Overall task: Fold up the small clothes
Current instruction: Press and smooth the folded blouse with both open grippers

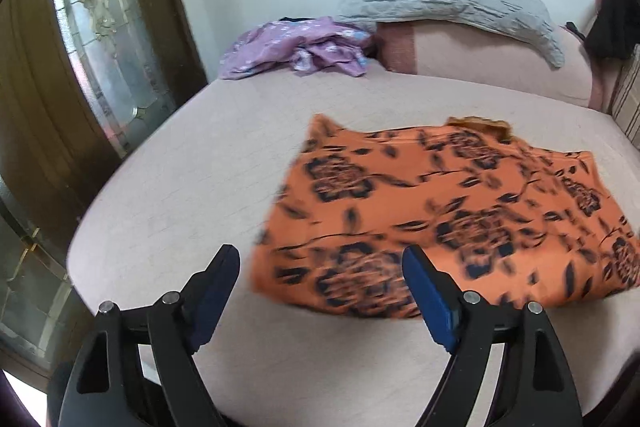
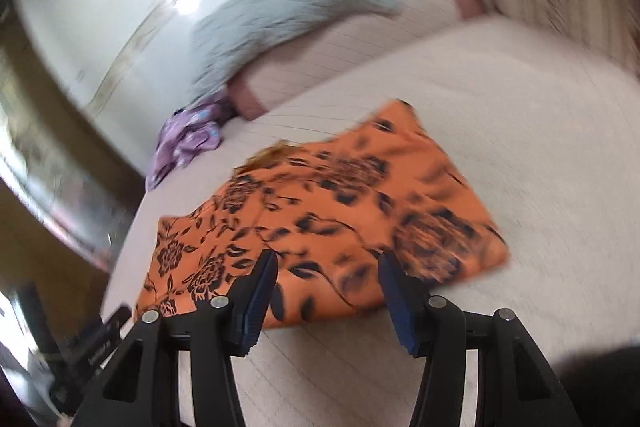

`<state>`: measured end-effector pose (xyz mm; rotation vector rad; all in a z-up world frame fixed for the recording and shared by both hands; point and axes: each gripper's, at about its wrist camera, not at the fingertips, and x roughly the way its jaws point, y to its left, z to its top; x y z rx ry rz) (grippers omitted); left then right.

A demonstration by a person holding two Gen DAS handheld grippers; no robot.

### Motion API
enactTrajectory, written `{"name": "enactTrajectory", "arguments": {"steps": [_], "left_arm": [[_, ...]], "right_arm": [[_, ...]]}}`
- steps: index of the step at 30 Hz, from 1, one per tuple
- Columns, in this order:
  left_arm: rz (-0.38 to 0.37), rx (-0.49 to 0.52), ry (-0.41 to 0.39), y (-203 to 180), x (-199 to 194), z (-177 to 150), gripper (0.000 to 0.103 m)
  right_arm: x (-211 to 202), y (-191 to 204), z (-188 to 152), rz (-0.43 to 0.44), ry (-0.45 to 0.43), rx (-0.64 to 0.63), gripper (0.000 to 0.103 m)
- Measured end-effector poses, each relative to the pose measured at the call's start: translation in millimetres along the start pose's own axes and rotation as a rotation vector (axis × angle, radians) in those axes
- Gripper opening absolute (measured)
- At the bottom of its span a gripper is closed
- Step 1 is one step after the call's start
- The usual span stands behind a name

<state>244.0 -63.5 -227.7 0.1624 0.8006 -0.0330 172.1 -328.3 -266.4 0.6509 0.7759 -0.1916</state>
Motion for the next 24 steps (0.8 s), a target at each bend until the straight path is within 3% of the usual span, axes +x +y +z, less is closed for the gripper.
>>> {"name": "enactTrajectory", "arguments": {"steps": [4, 13, 16, 21, 24], "left_arm": [[-0.067, -0.011, -0.003, -33, 11, 0, 0.084], [-0.098, -0.016, 0.068, -52, 62, -18, 0.084], [-0.096, -0.003, 0.055, -50, 67, -20, 0.093], [-0.123, 0.021, 0.051, -45, 67, -18, 0.093], [-0.122, 0.025, 0.040, -39, 61, -12, 0.093]], "right_arm": [[26, 16, 2, -0.091, -0.005, -0.111, 0.054], [70, -16, -6, -0.145, 0.146, -0.023, 0.053], [70, -13, -9, -0.161, 0.140, -0.056, 0.053], [60, -6, -8, -0.173, 0.104, -0.070, 0.053], [52, 10, -6, -0.131, 0.039, -0.117, 0.053]]}}
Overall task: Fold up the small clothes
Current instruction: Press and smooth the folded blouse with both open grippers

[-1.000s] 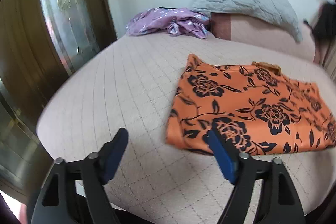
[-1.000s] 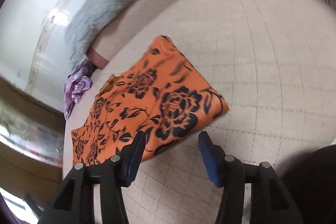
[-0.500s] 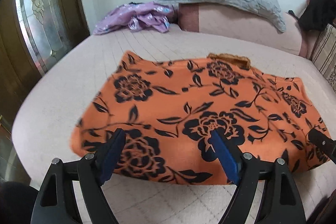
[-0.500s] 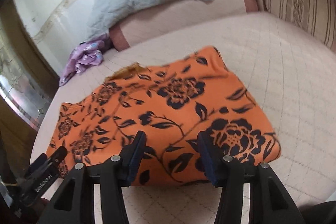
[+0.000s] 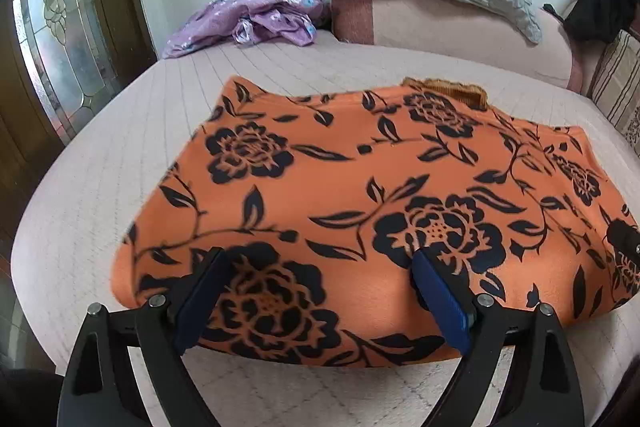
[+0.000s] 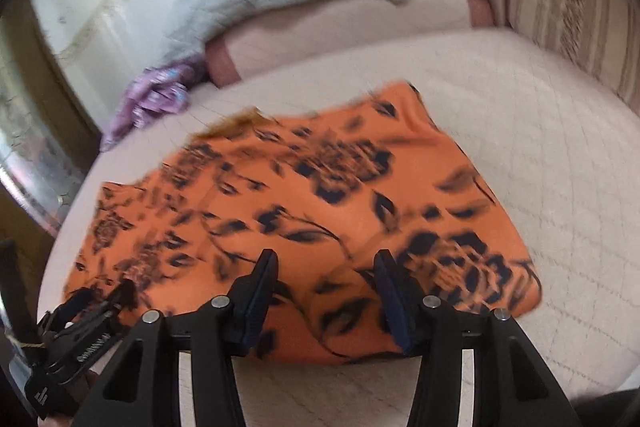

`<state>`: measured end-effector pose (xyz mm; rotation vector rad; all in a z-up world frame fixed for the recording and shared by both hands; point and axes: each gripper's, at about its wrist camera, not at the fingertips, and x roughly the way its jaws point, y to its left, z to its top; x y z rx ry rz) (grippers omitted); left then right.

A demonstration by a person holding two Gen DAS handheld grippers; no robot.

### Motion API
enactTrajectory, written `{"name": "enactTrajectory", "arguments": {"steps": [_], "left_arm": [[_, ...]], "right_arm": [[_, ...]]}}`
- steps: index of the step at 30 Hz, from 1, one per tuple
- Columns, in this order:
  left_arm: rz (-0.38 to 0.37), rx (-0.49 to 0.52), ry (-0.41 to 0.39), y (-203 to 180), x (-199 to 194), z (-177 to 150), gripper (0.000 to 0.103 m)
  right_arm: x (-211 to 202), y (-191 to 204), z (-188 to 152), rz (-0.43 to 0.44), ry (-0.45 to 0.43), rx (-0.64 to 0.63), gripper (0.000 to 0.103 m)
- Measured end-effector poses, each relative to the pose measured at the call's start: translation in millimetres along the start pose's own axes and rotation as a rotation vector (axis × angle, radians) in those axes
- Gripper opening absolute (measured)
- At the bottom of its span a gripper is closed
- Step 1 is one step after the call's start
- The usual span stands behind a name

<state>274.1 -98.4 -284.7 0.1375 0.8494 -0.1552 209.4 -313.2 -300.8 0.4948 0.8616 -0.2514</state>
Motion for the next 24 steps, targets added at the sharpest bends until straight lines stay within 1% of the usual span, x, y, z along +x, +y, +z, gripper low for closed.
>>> {"name": "enactTrajectory", "arguments": {"steps": [2, 3, 7, 10, 12, 13, 14, 15, 16, 19, 22, 24], "left_arm": [[0.009, -0.002, -0.010, 4, -5, 3, 0.093], [0.017, -0.004, -0.016, 7, -8, 5, 0.093], [0.057, 0.006, -0.045, 18, -14, 7, 0.093], [0.081, -0.004, -0.010, 28, -2, 4, 0.093], [0.084, 0.005, 0.045, 33, 15, 0, 0.093], [0.073, 0.011, 0.051, 35, 20, -3, 0.094], [0.069, 0.016, 0.019, 35, 19, -5, 0.094], [0.074, 0.030, 0.005, 34, 19, -6, 0.094], [0.082, 0.043, 0.005, 32, 19, -6, 0.095], [0.078, 0.039, 0.006, 33, 17, -6, 0.094], [0.076, 0.039, 0.008, 34, 15, -7, 0.094], [0.077, 0.045, 0.008, 33, 14, -6, 0.094]], "right_arm": [[-4, 11, 0, 0.039, -0.026, -0.029, 0.053], [-3, 17, -1, 0.054, -0.023, -0.046, 0.053], [14, 33, -10, 0.079, 0.044, -0.085, 0.053], [27, 39, -17, 0.030, 0.076, -0.123, 0.055], [27, 41, -19, 0.017, 0.066, -0.138, 0.055], [26, 41, -20, 0.016, 0.065, -0.142, 0.055], [25, 40, -20, 0.019, 0.066, -0.140, 0.055], [23, 38, -20, 0.024, 0.066, -0.132, 0.055], [21, 37, -20, 0.031, 0.064, -0.120, 0.055], [13, 33, -17, 0.054, 0.037, -0.082, 0.054], [3, 36, -15, 0.052, -0.017, -0.097, 0.054], [2, 39, -15, 0.063, -0.017, -0.113, 0.054]]}}
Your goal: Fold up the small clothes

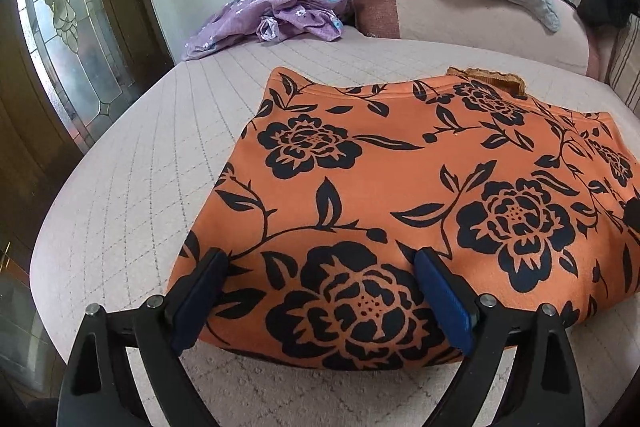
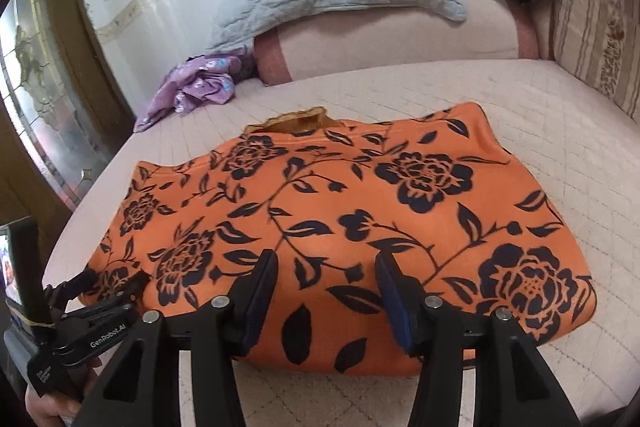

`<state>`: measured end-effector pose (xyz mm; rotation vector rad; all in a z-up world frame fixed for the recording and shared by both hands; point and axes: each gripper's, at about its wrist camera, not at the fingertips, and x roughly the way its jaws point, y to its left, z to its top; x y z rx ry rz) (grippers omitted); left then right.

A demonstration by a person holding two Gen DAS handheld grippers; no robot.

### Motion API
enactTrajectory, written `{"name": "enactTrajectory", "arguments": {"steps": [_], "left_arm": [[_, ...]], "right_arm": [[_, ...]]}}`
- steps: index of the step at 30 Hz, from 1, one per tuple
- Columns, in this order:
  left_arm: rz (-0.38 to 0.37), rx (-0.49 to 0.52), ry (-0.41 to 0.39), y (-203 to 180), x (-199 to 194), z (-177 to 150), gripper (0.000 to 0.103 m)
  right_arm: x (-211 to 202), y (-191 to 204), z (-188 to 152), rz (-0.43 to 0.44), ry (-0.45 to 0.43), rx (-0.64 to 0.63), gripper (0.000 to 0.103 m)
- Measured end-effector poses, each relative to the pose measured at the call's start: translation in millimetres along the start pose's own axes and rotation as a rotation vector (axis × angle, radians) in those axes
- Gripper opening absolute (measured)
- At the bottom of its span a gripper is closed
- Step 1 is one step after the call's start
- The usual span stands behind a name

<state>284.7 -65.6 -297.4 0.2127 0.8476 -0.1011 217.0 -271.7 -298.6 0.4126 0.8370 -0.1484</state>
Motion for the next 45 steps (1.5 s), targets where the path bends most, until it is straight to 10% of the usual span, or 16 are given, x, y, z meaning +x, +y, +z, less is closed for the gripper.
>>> {"name": "enactTrajectory", "arguments": {"steps": [18, 45], "left_arm": [[0.002, 0.042, 0.085, -2, -12, 2, 0.095], [-0.045, 0.026, -0.204, -29, -161, 42, 0.095]], "right_arm": [[10, -7, -3, 0.038, 0.100, 0.052, 0.047], [-47, -48, 13, 0.067, -0.054, 0.202, 0.048]]}}
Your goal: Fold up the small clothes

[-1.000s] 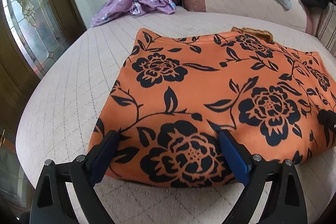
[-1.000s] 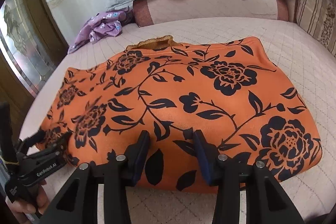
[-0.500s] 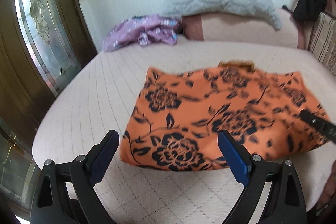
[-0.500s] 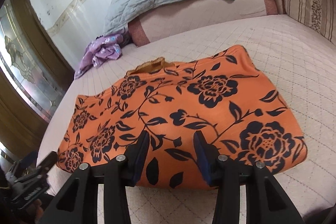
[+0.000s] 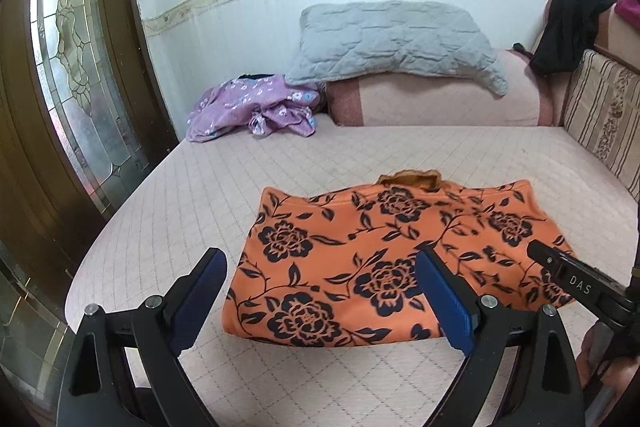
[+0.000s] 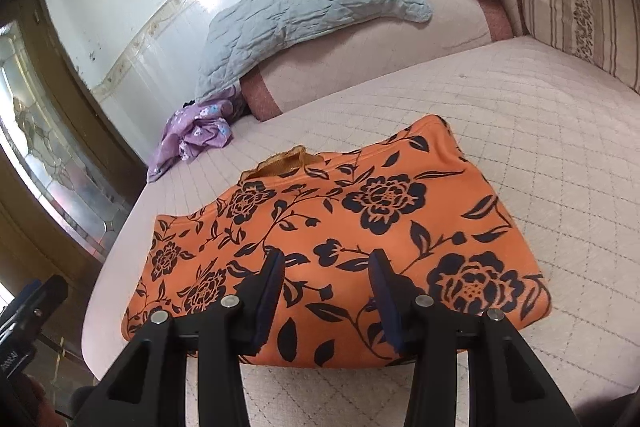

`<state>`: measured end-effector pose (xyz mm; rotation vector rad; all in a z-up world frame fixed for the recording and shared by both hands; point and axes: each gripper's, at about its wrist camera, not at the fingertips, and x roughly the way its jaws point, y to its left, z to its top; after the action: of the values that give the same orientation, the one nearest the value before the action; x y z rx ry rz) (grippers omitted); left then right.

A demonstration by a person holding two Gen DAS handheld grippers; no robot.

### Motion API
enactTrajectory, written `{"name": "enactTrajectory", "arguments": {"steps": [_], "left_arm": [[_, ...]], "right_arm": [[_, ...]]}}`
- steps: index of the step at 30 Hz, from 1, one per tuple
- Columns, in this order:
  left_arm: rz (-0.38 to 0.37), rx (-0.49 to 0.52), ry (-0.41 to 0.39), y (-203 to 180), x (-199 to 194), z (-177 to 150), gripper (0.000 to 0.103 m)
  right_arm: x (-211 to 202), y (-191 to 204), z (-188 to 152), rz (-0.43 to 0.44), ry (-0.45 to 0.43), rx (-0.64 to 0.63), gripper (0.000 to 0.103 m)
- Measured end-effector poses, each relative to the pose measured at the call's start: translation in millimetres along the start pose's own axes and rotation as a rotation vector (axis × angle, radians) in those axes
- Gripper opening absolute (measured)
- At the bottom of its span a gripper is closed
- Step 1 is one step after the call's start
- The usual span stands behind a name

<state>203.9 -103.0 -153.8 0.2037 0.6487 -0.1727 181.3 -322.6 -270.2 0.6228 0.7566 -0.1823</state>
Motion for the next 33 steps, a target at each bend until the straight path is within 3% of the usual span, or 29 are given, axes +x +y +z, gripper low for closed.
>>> {"name": "enactTrajectory", "arguments": {"steps": [15, 33], "left_arm": [[-0.017, 0.007, -0.006, -11, 2, 9, 0.095], [0.001, -0.007, 0.048, -8, 26, 5, 0.095]], "right_arm": [[-5, -37, 8, 0.036, 0.020, 0.179, 0.049], [5, -46, 8, 0.052, 0.064, 0.238, 0.049]]}}
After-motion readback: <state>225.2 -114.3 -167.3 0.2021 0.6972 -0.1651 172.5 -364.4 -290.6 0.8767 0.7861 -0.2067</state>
